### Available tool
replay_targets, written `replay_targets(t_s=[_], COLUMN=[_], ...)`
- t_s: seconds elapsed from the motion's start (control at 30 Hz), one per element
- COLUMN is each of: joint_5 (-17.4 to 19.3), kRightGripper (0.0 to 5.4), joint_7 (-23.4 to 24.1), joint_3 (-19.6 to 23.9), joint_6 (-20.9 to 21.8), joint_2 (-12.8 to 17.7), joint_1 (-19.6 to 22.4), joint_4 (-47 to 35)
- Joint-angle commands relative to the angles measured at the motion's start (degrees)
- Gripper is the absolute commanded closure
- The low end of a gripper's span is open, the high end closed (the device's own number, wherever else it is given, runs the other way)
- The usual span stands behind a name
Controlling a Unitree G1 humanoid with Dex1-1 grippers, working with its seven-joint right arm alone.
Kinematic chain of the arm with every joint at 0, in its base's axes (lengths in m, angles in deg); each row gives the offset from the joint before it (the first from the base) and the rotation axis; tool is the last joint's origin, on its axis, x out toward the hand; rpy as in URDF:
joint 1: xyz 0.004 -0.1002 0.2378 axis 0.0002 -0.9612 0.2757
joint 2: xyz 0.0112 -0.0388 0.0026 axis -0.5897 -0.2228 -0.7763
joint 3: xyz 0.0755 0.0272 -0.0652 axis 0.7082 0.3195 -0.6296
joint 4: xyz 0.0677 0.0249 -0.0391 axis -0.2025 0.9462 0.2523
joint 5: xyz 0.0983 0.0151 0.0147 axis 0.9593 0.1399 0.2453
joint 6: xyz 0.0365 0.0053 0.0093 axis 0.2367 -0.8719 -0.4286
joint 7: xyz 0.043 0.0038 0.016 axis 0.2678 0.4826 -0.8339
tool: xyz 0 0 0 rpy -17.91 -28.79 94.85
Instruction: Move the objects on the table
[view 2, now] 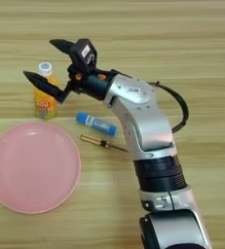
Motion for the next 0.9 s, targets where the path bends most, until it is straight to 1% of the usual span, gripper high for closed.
replay_targets(t_s=[0.03,0.2,0.37,0.6,0.9], joint_5=[-1.4,-1.8,-2.3,-4.3,-8.4], kRightGripper=[0.03,0.03,0.03,0.03,0.03], joint_7=[4.1,5.5,6.0,6.5,8.3], joint_3=[1.4,0.9,-0.6,-2.6,-4.0], joint_6=[1.6,-0.4,-1.4,-0.1,2.5], joint_2=[0.4,0.3,-0.9,-2.7,-4.0], joint_1=[5.9,6.5,6.8,7.3,8.7], joint_4=[1.5,4.2,7.9,14.8,22.6])
